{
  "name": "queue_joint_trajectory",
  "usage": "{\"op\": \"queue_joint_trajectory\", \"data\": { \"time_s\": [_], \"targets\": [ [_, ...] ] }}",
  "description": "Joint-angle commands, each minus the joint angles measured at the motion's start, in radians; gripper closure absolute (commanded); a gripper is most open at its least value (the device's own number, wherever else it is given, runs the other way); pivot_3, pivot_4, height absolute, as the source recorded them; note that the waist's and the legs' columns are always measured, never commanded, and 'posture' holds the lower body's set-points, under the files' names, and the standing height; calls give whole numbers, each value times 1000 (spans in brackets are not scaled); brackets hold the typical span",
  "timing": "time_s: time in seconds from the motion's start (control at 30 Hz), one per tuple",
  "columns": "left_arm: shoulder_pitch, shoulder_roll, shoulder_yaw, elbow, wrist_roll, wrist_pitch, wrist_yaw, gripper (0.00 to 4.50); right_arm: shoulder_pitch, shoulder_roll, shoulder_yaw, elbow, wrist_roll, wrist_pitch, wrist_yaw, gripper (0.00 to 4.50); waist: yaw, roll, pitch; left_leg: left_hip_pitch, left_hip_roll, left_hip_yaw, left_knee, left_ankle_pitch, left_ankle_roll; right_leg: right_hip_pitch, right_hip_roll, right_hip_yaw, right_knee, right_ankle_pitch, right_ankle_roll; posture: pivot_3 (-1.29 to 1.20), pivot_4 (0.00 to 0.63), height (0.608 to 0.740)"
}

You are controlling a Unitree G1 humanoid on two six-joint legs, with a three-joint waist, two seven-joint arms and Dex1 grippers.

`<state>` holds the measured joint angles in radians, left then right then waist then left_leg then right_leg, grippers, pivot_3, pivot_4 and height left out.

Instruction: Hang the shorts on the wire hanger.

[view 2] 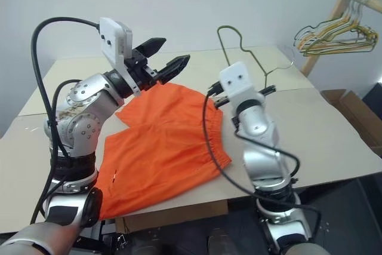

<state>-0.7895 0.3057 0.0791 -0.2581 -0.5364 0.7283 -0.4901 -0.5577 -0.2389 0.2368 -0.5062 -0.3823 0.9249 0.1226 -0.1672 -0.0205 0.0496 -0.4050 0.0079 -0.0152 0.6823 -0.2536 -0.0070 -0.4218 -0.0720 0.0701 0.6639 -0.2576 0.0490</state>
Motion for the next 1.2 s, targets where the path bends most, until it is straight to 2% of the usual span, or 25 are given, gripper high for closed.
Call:
{"op": "queue_joint_trajectory", "data": {
  "time_s": [0.03, 0.17, 0.43, 0.83, 0.93, 1.2],
  "targets": [
    [-25, 4, 39, -46, -79, 25, -14, 0, 14, 16, 58, -73, -68, -95, -61, 4397, -18, 0, -2, 0, -2, -1, 0, 0, 0, 0, -2, 0, 0, 0, 1, -193, 0, 740],
    [-21, 14, 94, -43, -185, 82, -19, 0, 47, 35, 80, -59, -70, -203, -83, 4397, -42, -1, -4, 1, -3, -6, -2, 0, 0, 2, -2, -3, 0, 0, 1, -178, 0, 740],
    [-46, 3, 169, -17, -330, 153, 60, 0, 103, 36, 113, -27, -107, -395, -107, 4397, -48, -2, -5, 1, -4, -8, -3, 0, 0, 2, -3, -4, 0, 0, 1, -166, 0, 740],
    [-16, -3, 64, -18, -248, 81, 78, 0, 123, 122, 142, -13, -149, -449, -94, 4397, -49, -3, -6, 2, -5, -9, -3, 1, 0, 2, -4, -4, 0, 0, 2, -165, 0, 740],
    [-7, -3, 35, -14, -204, 49, 76, 516, 124, 139, 141, -6, -156, -453, -96, 4500, -49, -3, -6, 2, -6, -9, -3, 1, 0, 3, -4, -4, 0, 0, 2, -171, 0, 740],
    [-11, -35, 47, 0, -217, 43, 84, 3137, 124, 174, 134, -1, -177, -461, -105, 4500, -51, -3, -7, 2, -6, -9, -3, 1, 0, 2, -4, -4, 0, 0, 2, -180, 0, 740]
  ]
}}
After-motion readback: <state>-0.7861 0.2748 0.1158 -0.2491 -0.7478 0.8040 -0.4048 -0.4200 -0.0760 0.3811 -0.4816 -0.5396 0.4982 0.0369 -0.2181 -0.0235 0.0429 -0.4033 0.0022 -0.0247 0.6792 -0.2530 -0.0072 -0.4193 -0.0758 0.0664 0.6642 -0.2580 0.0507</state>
